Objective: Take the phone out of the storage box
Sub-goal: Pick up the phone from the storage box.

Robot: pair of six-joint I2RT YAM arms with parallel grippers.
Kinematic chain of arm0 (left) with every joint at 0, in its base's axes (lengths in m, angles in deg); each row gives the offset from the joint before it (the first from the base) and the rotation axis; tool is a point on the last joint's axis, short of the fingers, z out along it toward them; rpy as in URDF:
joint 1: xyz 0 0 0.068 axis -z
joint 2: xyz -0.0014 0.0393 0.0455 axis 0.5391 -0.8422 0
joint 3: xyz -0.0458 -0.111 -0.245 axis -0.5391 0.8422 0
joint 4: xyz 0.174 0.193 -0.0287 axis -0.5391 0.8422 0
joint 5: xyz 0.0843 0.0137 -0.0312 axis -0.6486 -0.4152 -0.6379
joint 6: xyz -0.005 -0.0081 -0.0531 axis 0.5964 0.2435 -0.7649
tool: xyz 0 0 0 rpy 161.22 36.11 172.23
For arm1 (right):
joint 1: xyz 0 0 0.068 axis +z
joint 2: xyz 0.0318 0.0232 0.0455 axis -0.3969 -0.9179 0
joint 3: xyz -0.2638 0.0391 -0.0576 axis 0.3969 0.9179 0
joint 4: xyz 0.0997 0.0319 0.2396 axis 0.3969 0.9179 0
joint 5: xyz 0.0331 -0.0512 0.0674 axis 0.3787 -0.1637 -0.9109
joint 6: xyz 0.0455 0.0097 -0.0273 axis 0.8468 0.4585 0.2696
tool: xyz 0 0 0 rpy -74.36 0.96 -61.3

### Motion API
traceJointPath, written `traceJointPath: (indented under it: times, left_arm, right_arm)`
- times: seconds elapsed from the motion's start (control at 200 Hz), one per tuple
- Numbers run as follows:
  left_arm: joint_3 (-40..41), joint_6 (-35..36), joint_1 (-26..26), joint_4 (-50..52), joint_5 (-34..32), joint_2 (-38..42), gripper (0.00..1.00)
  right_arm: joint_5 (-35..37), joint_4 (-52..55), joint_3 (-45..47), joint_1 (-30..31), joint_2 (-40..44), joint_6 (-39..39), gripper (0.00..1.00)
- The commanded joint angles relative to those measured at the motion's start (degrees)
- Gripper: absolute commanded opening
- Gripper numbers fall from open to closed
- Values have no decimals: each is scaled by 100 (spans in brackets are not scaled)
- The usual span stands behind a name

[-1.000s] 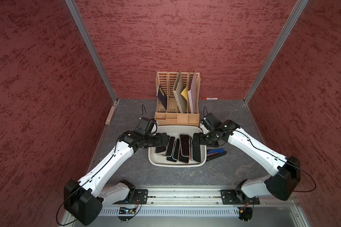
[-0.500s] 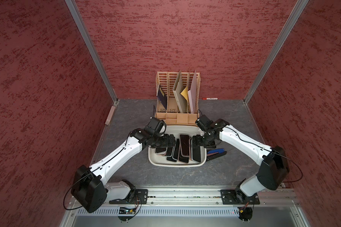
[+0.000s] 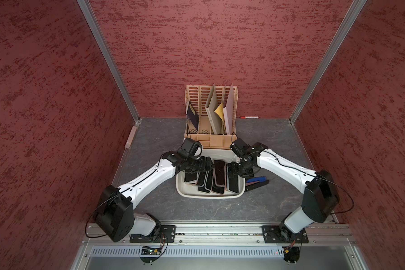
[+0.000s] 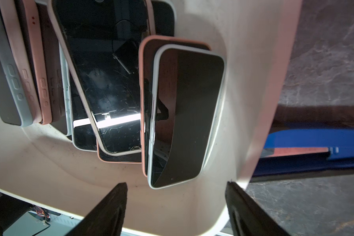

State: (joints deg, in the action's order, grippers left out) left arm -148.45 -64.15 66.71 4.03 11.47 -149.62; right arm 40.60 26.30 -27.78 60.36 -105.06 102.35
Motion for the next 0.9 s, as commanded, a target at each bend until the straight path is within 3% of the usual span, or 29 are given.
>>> traceJointPath:
  times: [0.0,0.506,0.897]
  left_arm:
    - [-272,-232,98,-451,171,-350,84]
    - [-1355,-303,271,-211,43,-1804,61]
    - [-1770,-150,325,269,-324,-2388,57]
  right_arm:
    - [-68,-75,111,49,87,-103,80]
    - [-326,-270,246,47,-50,-310,75]
    - [-307,-252,381,47,0,-388,74]
